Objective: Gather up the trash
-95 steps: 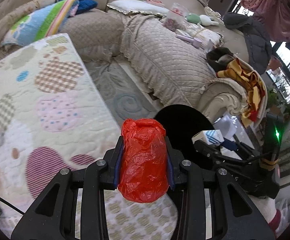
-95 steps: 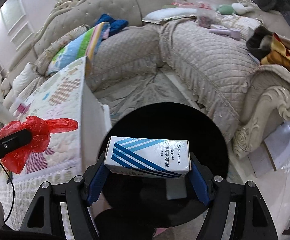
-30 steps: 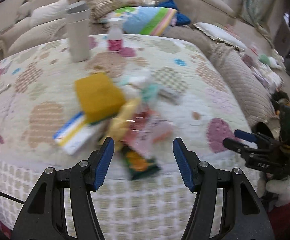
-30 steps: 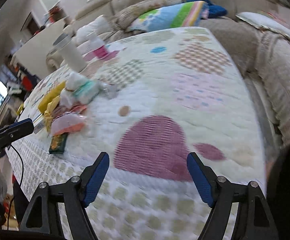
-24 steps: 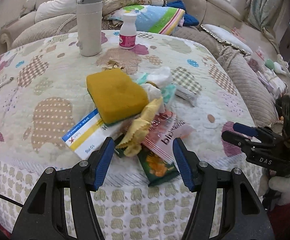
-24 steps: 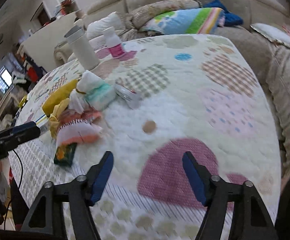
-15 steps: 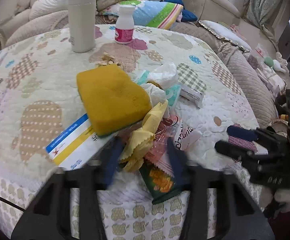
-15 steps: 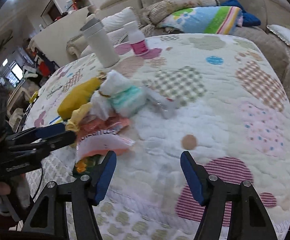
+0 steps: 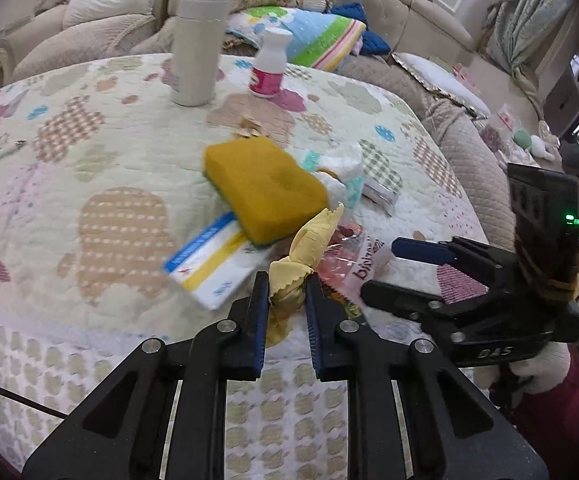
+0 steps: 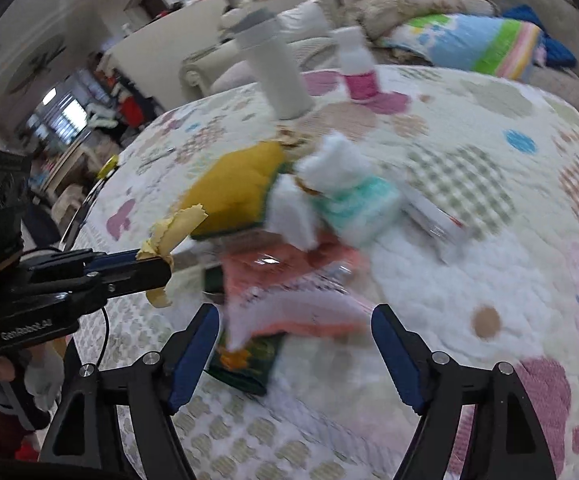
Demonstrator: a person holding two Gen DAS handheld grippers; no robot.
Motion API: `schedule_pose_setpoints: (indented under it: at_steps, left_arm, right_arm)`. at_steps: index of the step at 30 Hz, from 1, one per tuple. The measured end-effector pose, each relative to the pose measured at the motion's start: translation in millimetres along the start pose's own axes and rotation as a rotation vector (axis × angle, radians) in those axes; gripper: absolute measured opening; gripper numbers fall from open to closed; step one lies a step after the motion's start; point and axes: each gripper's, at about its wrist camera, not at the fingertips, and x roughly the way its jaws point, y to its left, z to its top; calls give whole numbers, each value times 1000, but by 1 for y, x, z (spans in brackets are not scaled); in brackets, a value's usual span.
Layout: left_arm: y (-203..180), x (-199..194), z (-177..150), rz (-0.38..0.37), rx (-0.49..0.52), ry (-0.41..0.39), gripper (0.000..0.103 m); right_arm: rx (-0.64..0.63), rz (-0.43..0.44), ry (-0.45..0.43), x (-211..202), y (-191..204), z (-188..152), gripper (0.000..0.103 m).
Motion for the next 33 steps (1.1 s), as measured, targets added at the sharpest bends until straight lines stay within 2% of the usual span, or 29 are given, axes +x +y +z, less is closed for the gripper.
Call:
schedule_pose_setpoints:
  at_steps: [7, 12, 14, 16, 18, 19, 24, 30, 33]
  left_arm:
    - [8, -1, -7, -7, -34, 0, 15]
    - [5, -1, -8, -23, -39, -5, 15]
    - [2, -2, -8, -26, -36, -8, 15]
    - [0, -3, -8, -29, -35, -10, 15]
    - [-2, -4, -7, -34, -37, -12, 15]
    - [-4, -4, -7, -37, -38, -13, 15]
    - [-19, -3, -6, -56, -21, -13, 15]
    - [-44, 0, -6, -81, 13, -10, 15]
    - [-58, 5, -5, -98, 30, 0, 15]
  right_arm:
    - [-10, -55, 68, 43, 4, 10, 82]
    - [22, -77, 14, 46, -5, 15, 81]
    - [16, -98, -6, 45, -6, 14, 71]
    - [-4, -106, -15, 39, -5, 11, 47]
    - [-7, -99, -35, 29, -5, 7, 40]
    - [-9, -93, -38, 24, -6, 4, 32]
    - [-36, -119, -59, -4, -9, -15, 26]
    - [-27, -153, -107, -41, -15, -38, 24]
    - [-21, -197, -135, -61, -21, -47, 24]
